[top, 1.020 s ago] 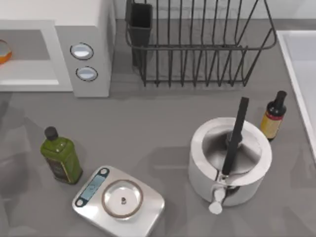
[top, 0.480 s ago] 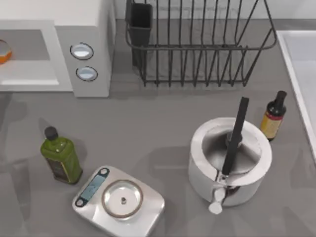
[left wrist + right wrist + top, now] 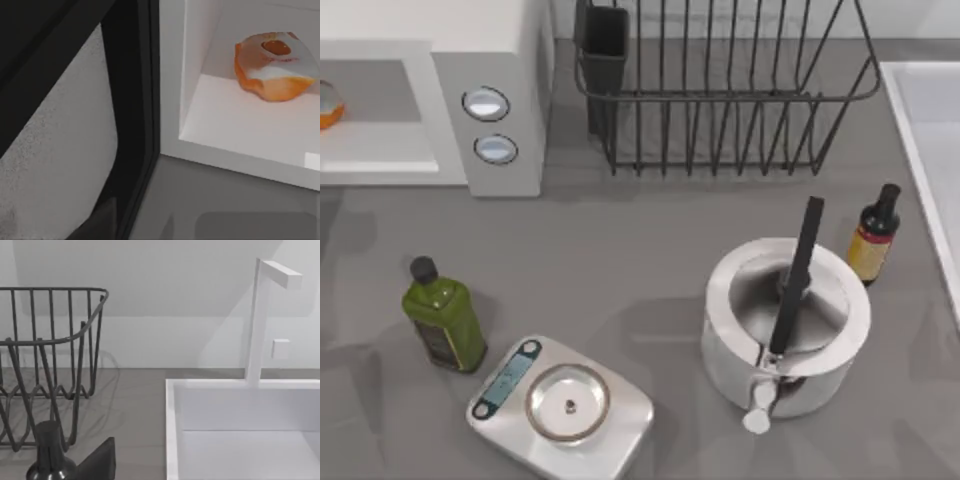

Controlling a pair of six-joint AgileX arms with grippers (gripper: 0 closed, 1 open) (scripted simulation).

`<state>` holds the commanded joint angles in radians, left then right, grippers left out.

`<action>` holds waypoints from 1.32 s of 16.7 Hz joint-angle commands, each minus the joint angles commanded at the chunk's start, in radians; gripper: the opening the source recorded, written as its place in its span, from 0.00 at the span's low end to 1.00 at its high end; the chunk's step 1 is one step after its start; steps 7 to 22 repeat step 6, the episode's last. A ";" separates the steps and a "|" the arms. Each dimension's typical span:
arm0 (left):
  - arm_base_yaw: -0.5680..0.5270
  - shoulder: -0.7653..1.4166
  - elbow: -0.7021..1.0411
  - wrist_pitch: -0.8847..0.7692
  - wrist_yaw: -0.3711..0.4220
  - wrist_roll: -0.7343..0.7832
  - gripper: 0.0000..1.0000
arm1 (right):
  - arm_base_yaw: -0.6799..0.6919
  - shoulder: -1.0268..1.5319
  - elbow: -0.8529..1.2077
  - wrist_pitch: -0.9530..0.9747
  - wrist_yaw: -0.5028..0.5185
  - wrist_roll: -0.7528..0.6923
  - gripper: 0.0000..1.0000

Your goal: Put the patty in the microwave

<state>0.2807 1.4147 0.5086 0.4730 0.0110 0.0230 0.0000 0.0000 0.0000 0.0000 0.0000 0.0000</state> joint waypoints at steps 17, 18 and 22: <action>0.000 -0.025 0.001 -0.059 -0.001 -0.002 1.00 | 0.000 0.000 0.000 0.000 0.000 0.000 1.00; 0.000 -0.025 0.001 -0.059 -0.001 -0.002 1.00 | 0.000 0.000 0.000 0.000 0.000 0.000 1.00; 0.000 -0.025 0.001 -0.059 -0.001 -0.002 1.00 | 0.000 0.000 0.000 0.000 0.000 0.000 1.00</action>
